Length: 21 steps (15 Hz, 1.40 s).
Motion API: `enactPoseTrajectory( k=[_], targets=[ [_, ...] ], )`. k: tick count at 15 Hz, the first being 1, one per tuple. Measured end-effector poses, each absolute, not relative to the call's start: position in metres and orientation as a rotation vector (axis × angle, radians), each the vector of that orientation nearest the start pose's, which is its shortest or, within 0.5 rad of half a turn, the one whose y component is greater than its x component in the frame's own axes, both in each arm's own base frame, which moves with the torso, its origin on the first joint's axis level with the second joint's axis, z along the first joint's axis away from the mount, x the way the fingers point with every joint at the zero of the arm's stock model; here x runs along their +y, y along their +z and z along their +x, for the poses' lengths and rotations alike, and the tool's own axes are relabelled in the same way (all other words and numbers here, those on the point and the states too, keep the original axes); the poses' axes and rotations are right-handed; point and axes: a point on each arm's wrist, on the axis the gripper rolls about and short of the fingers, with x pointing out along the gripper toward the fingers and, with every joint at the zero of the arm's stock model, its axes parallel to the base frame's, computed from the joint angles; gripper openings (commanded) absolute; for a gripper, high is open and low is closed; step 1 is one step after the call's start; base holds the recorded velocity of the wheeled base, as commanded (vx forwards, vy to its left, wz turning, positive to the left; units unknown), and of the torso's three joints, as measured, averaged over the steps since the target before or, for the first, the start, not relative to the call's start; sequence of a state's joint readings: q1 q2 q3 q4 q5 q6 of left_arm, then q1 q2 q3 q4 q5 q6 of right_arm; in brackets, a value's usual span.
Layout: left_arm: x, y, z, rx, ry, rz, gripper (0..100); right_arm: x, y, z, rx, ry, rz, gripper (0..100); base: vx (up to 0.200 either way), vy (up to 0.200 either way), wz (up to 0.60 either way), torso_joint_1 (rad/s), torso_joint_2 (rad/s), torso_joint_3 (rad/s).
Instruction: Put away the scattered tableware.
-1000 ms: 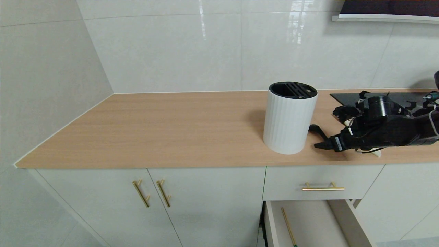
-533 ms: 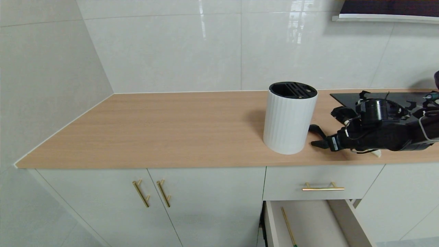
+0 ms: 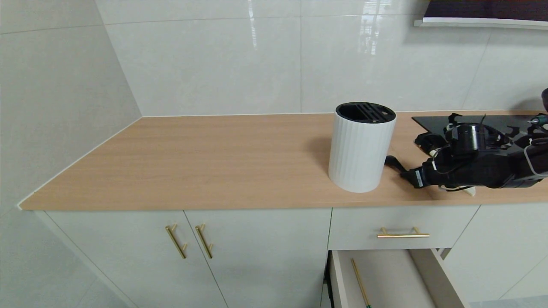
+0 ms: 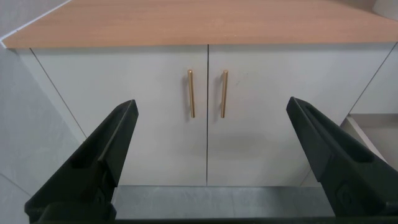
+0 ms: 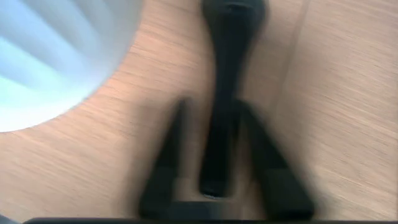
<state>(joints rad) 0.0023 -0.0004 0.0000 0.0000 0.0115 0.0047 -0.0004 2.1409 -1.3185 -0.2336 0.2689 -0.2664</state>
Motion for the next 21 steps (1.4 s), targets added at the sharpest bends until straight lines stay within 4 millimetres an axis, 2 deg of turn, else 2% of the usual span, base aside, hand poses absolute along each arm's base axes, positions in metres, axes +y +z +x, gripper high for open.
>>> enactPoseTrajectory(
  k=[5, 9, 12, 14, 17, 21],
  targets=[
    [0.000, 0.075, -0.023, 0.000, 0.014, 0.004, 100, 0.006, 0.123, 0.418, 0.549, 0.329, -0.160, 0, 0.000, 0.000, 0.00, 0.000, 0.00, 0.000],
    [0.000, 0.075, -0.023, 0.000, 0.013, 0.004, 100, 0.006, 0.148, 0.403, 0.566, 0.292, -0.050, 0, 0.000, 0.000, 0.00, 0.000, 0.00, 0.000],
    [0.000, 0.075, -0.023, 0.000, 0.013, 0.005, 100, 0.005, 0.181, 0.377, 0.579, 0.229, -0.006, 0, 0.000, 0.000, 0.00, 0.000, 0.00, 0.000],
    [0.000, 0.075, -0.023, 0.000, 0.014, 0.005, 100, 0.005, 0.190, 0.353, 0.596, 0.152, 0.007, 0, 0.000, 0.000, 0.00, 0.000, 0.00, 0.000],
    [0.000, 0.075, -0.023, 0.000, 0.013, 0.004, 100, 0.007, 0.186, 0.317, 0.642, 0.126, 0.029, 0, 0.000, 0.000, 0.00, 0.000, 0.00, 0.000],
    [0.000, 0.075, -0.023, 0.000, 0.014, 0.005, 100, 0.022, 0.174, 0.259, 0.710, 0.126, 0.081, 0, 0.000, 0.000, 0.00, 0.000, 0.00, 0.000]
  ],
)
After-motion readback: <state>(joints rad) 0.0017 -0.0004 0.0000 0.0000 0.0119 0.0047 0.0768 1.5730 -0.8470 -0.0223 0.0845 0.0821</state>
